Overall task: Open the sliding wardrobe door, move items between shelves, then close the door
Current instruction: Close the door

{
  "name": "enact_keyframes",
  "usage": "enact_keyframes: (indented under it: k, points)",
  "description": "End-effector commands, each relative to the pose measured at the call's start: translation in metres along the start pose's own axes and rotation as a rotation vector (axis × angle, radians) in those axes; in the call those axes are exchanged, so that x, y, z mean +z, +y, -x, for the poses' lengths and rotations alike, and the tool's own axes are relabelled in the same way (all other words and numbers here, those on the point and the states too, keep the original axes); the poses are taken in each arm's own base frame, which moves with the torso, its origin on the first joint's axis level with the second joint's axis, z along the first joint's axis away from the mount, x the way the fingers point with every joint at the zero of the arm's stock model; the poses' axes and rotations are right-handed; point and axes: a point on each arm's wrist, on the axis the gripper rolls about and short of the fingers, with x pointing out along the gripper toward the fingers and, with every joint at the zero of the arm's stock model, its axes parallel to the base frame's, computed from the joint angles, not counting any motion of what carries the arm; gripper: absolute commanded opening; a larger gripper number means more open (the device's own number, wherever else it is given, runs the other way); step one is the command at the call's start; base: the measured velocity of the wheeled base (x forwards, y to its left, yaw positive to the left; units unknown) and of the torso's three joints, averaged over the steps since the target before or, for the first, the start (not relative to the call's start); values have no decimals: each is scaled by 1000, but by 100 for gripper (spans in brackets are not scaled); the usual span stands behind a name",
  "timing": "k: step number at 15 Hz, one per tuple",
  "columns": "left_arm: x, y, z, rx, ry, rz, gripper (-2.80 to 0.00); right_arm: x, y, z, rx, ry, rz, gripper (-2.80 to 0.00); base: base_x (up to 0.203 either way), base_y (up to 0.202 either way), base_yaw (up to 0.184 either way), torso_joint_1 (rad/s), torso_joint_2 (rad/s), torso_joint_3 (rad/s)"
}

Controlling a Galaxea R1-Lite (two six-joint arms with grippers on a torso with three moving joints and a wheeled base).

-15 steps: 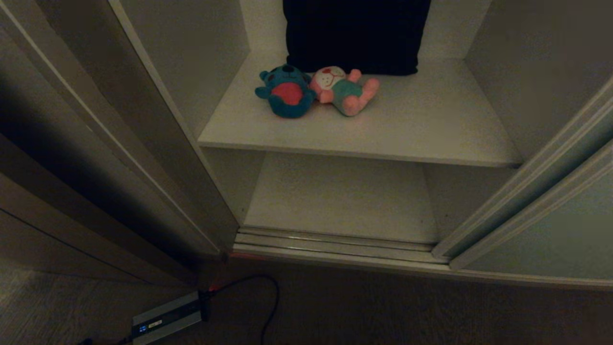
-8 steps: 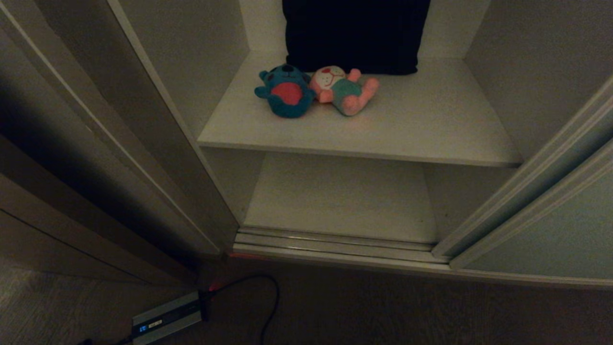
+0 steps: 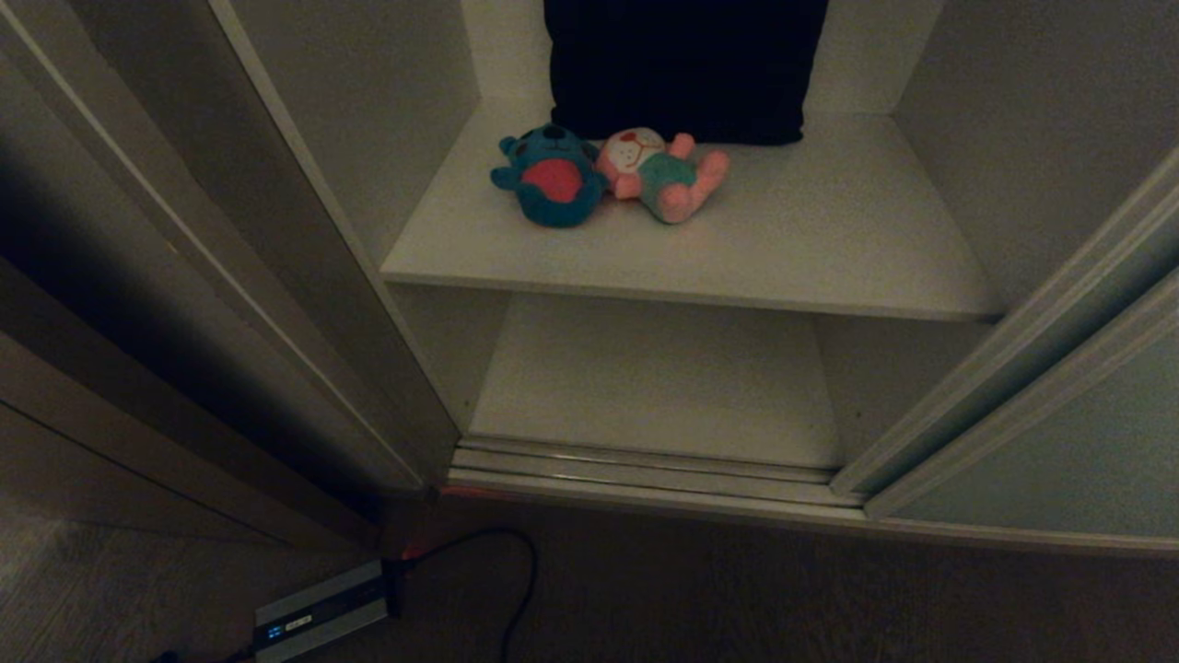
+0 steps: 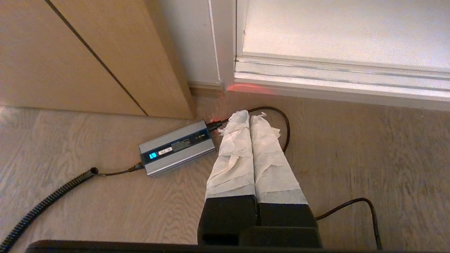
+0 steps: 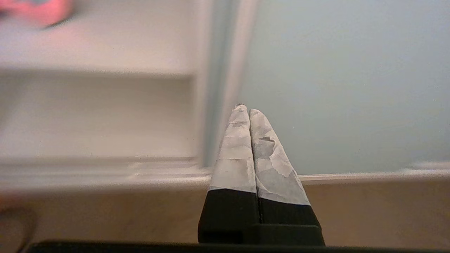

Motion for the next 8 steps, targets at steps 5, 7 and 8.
enact_keyframes:
  k: [5,7,8]
  points:
    - [0,0,0,-1,2,0,-280,47,14,-78,-255,125,48,-280,0,0,0,0,0,0]
    - [0,0,0,0,2,0,-280,53,14,-96,-295,145,53,-280,0,0,0,0,0,0]
    - [0,0,0,0,2,0,-280,55,13,-106,-287,160,53,-280,0,0,0,0,0,0]
